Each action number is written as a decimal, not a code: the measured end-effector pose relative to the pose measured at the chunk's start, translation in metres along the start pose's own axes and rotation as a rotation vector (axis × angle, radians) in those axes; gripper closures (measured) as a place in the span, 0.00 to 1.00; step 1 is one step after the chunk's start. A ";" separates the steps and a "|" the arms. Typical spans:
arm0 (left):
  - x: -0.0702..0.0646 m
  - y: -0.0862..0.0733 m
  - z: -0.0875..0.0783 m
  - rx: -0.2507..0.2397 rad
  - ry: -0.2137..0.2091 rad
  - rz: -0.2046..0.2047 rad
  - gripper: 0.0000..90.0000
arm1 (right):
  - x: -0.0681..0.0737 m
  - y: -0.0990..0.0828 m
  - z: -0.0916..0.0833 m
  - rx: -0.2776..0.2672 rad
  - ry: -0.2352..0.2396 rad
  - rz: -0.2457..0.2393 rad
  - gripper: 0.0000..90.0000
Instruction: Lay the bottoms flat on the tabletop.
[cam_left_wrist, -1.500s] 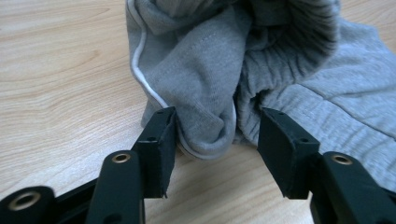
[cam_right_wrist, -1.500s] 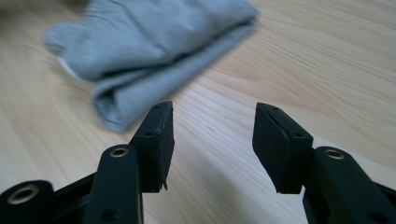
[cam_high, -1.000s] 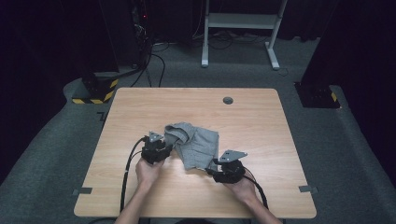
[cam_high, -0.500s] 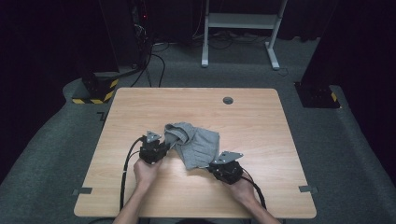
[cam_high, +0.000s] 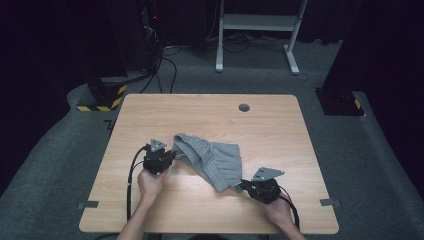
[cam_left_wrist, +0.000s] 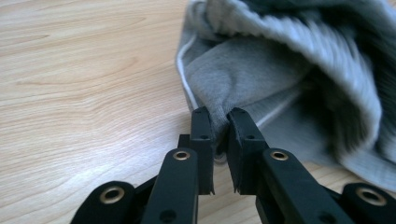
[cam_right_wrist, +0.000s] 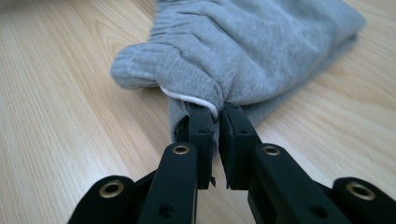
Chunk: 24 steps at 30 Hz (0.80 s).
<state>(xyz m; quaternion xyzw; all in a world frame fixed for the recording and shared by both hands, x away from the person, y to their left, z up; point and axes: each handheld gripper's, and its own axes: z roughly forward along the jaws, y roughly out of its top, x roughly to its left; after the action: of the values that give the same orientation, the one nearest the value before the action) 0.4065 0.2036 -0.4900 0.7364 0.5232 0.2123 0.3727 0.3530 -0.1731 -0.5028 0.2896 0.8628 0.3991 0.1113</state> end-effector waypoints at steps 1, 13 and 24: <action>0.001 0.001 0.000 0.002 0.002 -0.002 0.91 | -0.002 -0.004 -0.003 -0.001 -0.005 0.006 0.93; -0.011 0.004 -0.006 0.010 -0.069 0.005 0.64 | 0.004 0.006 -0.017 -0.038 0.000 -0.034 0.60; -0.020 0.005 -0.006 0.033 -0.115 0.018 0.57 | 0.025 0.029 0.011 -0.005 0.055 -0.135 0.52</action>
<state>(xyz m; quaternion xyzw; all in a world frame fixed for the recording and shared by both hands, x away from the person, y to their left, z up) 0.3981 0.1858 -0.4806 0.7582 0.4976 0.1643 0.3880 0.3498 -0.1365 -0.4868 0.2191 0.8822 0.4006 0.1149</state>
